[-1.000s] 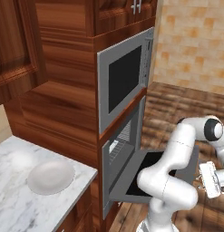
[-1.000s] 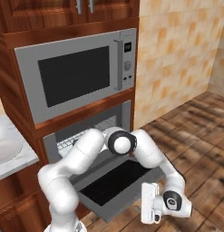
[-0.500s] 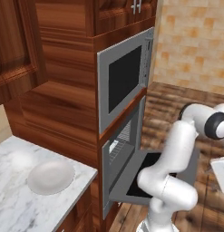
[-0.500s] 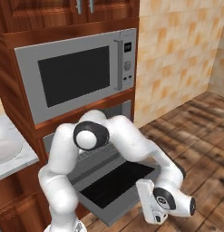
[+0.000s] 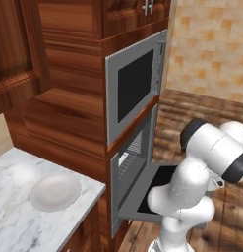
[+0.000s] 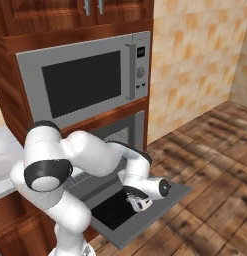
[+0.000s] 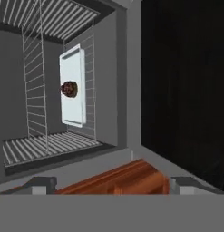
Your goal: Take the baked cake out of the oven and place it on the plate for cooling. Then close the oven door.
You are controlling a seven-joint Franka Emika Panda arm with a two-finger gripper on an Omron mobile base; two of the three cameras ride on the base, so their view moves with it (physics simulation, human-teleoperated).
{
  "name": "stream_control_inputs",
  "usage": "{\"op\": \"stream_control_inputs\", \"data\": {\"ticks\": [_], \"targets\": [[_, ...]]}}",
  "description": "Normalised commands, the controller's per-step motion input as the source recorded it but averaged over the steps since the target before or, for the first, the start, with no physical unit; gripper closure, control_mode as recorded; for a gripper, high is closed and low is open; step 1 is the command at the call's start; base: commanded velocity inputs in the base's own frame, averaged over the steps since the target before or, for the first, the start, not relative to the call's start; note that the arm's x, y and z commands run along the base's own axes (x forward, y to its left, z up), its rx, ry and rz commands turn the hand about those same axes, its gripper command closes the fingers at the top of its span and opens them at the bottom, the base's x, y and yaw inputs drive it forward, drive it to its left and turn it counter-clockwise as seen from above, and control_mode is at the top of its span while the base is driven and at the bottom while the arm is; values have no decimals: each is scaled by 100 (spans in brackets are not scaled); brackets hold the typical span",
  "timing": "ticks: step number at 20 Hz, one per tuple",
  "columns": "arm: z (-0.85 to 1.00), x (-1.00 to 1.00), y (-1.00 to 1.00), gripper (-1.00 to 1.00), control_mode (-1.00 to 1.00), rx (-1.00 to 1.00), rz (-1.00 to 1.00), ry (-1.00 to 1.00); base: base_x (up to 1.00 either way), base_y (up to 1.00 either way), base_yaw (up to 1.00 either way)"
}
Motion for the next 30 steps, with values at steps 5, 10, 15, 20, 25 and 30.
{"op": "stream_control_inputs", "data": {"ticks": [5, 10, 15, 20, 25, 30], "targets": [[-25, 100, 28, -100, -100, 29, 6, 45, 0, 0, 0], [-81, 100, 18, -100, -100, 20, 2, 8, 0, 0, 0], [-44, 81, -1, -100, -100, 28, 0, -13, 0, 0, 0], [-46, 98, 26, -100, -100, 12, 0, -16, 0, 0, 0], [-37, 93, 39, -100, -100, 0, 0, -3, 0, 0, 0], [-20, 66, 45, -100, -100, 0, 0, -1, 0, 0, 0]]}}
